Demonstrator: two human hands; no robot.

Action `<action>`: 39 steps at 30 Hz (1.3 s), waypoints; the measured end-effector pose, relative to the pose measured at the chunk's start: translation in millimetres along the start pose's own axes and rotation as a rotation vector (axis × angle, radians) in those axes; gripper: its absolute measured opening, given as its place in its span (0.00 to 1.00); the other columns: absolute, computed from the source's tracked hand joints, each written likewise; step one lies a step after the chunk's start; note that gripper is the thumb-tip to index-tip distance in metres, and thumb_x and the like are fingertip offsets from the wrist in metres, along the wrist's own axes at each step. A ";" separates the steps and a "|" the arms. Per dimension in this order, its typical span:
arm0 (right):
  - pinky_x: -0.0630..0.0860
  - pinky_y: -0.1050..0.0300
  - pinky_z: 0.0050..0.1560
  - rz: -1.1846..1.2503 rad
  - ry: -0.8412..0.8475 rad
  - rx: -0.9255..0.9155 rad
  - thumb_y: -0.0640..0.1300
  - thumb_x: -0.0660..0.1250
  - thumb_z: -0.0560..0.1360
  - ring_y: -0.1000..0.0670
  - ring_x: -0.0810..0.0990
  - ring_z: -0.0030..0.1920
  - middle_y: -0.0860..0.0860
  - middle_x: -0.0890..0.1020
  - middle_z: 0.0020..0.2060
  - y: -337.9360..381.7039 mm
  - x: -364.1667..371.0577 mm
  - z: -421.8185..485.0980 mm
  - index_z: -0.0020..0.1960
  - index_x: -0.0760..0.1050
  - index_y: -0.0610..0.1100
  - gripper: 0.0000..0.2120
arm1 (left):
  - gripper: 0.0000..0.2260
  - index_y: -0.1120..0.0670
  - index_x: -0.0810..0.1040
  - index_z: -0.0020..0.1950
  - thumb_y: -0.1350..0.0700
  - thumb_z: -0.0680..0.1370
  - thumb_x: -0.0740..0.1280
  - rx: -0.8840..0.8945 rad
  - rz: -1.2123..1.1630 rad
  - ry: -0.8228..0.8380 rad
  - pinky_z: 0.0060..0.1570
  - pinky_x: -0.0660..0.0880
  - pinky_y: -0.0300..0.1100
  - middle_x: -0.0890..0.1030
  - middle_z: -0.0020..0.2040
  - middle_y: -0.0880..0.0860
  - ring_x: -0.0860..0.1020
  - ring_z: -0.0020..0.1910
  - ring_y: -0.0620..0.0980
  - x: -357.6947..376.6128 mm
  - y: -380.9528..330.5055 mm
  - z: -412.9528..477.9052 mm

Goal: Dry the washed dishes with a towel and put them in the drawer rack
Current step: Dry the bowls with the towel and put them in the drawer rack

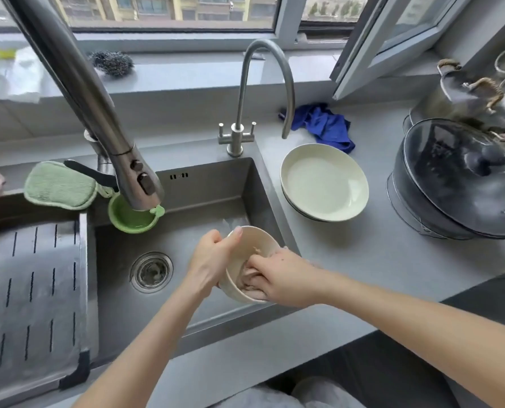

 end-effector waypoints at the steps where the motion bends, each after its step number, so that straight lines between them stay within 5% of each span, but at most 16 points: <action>1: 0.73 0.45 0.55 0.249 0.012 0.071 0.55 0.55 0.76 0.44 0.75 0.49 0.51 0.78 0.43 -4.5 3.2 -1.6 0.46 0.69 0.50 0.10 | 0.22 0.53 0.65 0.39 0.35 0.67 0.63 -0.005 -0.018 -0.027 0.34 0.67 0.47 0.69 0.36 0.54 0.70 0.36 0.51 -1.3 2.4 0.9; 4: 0.74 0.65 0.52 1.086 -0.040 0.095 0.49 0.56 0.81 0.59 0.78 0.48 0.55 0.78 0.46 8.5 4.4 -10.0 0.54 0.71 0.47 0.08 | 0.21 0.53 0.60 0.33 0.38 0.65 0.64 0.052 -0.107 -0.077 0.34 0.61 0.44 0.65 0.27 0.46 0.64 0.30 0.50 -0.8 3.5 1.7; 6: 0.72 0.72 0.47 1.276 -0.087 0.049 0.42 0.56 0.82 0.66 0.78 0.45 0.55 0.78 0.47 15.4 1.4 -11.2 0.59 0.70 0.43 0.08 | 0.21 0.53 0.60 0.31 0.39 0.66 0.65 0.096 -0.095 -0.059 0.32 0.59 0.44 0.63 0.20 0.43 0.62 0.28 0.48 1.6 -1.3 4.6; 8: 0.73 0.65 0.54 1.060 -0.084 0.009 0.46 0.59 0.80 0.61 0.78 0.50 0.57 0.79 0.48 13.0 -2.8 -13.8 0.59 0.71 0.47 0.09 | 0.21 0.53 0.62 0.31 0.38 0.64 0.66 0.087 -0.082 0.010 0.32 0.59 0.43 0.65 0.23 0.43 0.63 0.29 0.49 3.3 -6.1 8.7; 11: 0.64 0.59 0.57 0.424 0.021 0.004 0.52 0.61 0.76 0.52 0.74 0.46 0.61 0.76 0.37 5.9 -4.7 -22.7 0.49 0.70 0.52 0.04 | 0.21 0.54 0.68 0.35 0.37 0.63 0.67 -0.023 0.026 0.266 0.28 0.61 0.37 0.71 0.32 0.53 0.69 0.31 0.51 17.3 -4.3 7.2; 14: 0.55 0.67 0.46 0.192 -0.191 -0.108 0.50 0.60 0.77 0.51 0.71 0.47 0.56 0.79 0.39 6.6 -36.4 -33.1 0.44 0.72 0.47 0.07 | 0.24 0.58 0.73 0.43 0.37 0.66 0.63 -0.018 0.071 0.414 0.26 0.68 0.35 0.77 0.37 0.58 0.75 0.32 0.51 33.3 -6.3 0.6; 17: 0.69 0.62 0.51 -0.005 -0.580 -0.096 0.52 0.60 0.75 0.52 0.76 0.47 0.54 0.82 0.47 -10.4 -83.9 -54.7 0.47 0.78 0.48 0.11 | 0.25 0.53 0.79 0.55 0.38 0.68 0.62 -0.059 -0.141 0.455 0.43 0.74 0.48 0.82 0.48 0.58 0.79 0.44 0.56 35.2 -11.6 0.5; 20: 0.73 0.62 0.53 0.491 -1.037 0.030 0.50 0.61 0.77 0.60 0.80 0.48 0.63 0.82 0.49 -57.0 -136.4 -106.8 0.53 0.76 0.44 0.12 | 0.16 0.50 0.80 0.53 0.41 0.75 0.63 -0.113 -0.261 0.394 0.50 0.73 0.51 0.83 0.47 0.55 0.79 0.47 0.57 29.1 -6.7 4.5; 22: 0.76 0.60 0.55 0.670 -1.157 0.022 0.45 0.64 0.77 0.59 0.80 0.51 0.60 0.81 0.49 -64.9 -145.0 -123.1 0.56 0.75 0.43 0.09 | 0.16 0.49 0.80 0.53 0.42 0.78 0.59 -0.135 -0.345 0.372 0.47 0.75 0.50 0.83 0.49 0.55 0.81 0.47 0.57 27.6 -5.7 3.8; 25: 0.75 0.47 0.57 0.382 -0.912 -0.033 0.49 0.65 0.75 0.55 0.80 0.51 0.58 0.83 0.48 -24.2 -130.7 -96.4 0.51 0.79 0.48 0.09 | 0.18 0.52 0.76 0.62 0.43 0.79 0.58 -0.252 -0.335 0.337 0.53 0.74 0.55 0.81 0.52 0.62 0.79 0.50 0.60 33.1 -13.3 -3.9; 28: 0.58 0.30 0.67 -0.041 -0.675 -0.119 0.59 0.59 0.72 0.50 0.79 0.58 0.57 0.83 0.52 6.0 -96.6 -72.7 0.43 0.82 0.56 0.14 | 0.23 0.55 0.70 0.69 0.43 0.80 0.56 -0.213 -0.253 0.236 0.51 0.74 0.52 0.73 0.61 0.69 0.77 0.57 0.60 21.5 -19.4 -6.1; 31: 0.61 0.37 0.70 0.233 -0.874 0.144 0.61 0.61 0.74 0.51 0.73 0.66 0.54 0.77 0.64 -23.3 -117.3 -94.4 0.58 0.78 0.57 0.16 | 0.33 0.58 0.76 0.55 0.31 0.67 0.64 -0.005 -0.213 0.280 0.38 0.76 0.47 0.82 0.51 0.60 0.82 0.43 0.55 27.0 -39.4 8.5; 34: 0.67 0.49 0.65 0.626 -0.787 0.649 0.65 0.63 0.72 0.49 0.67 0.69 0.53 0.65 0.73 -64.8 -78.6 -103.7 0.74 0.56 0.57 0.35 | 0.22 0.57 0.67 0.38 0.39 0.71 0.67 0.197 -0.201 0.070 0.32 0.68 0.42 0.71 0.32 0.53 0.71 0.33 0.50 15.4 -49.6 2.3; 37: 0.72 0.48 0.64 1.536 -0.801 0.636 0.57 0.75 0.66 0.50 0.75 0.63 0.50 0.71 0.67 -63.4 -27.0 -71.2 0.75 0.51 0.57 0.46 | 0.19 0.53 0.61 0.34 0.44 0.74 0.65 0.391 -0.216 -0.091 0.26 0.60 0.36 0.65 0.23 0.42 0.62 0.24 0.40 17.6 -71.7 -26.1; 39: 0.74 0.50 0.63 1.666 -0.953 0.598 0.49 0.80 0.62 0.52 0.77 0.60 0.52 0.74 0.64 -73.1 -28.0 -59.9 0.74 0.56 0.54 0.48 | 0.17 0.53 0.61 0.34 0.43 0.73 0.62 0.458 -0.264 -0.092 0.24 0.58 0.33 0.65 0.21 0.42 0.62 0.22 0.41 24.1 -78.3 -35.8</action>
Point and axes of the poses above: each hand's wrist, its own z-axis towards the middle knuckle, its own x-axis out of the palm, y = z × x, the point moved 9 cm from there along z, towards the middle knuckle
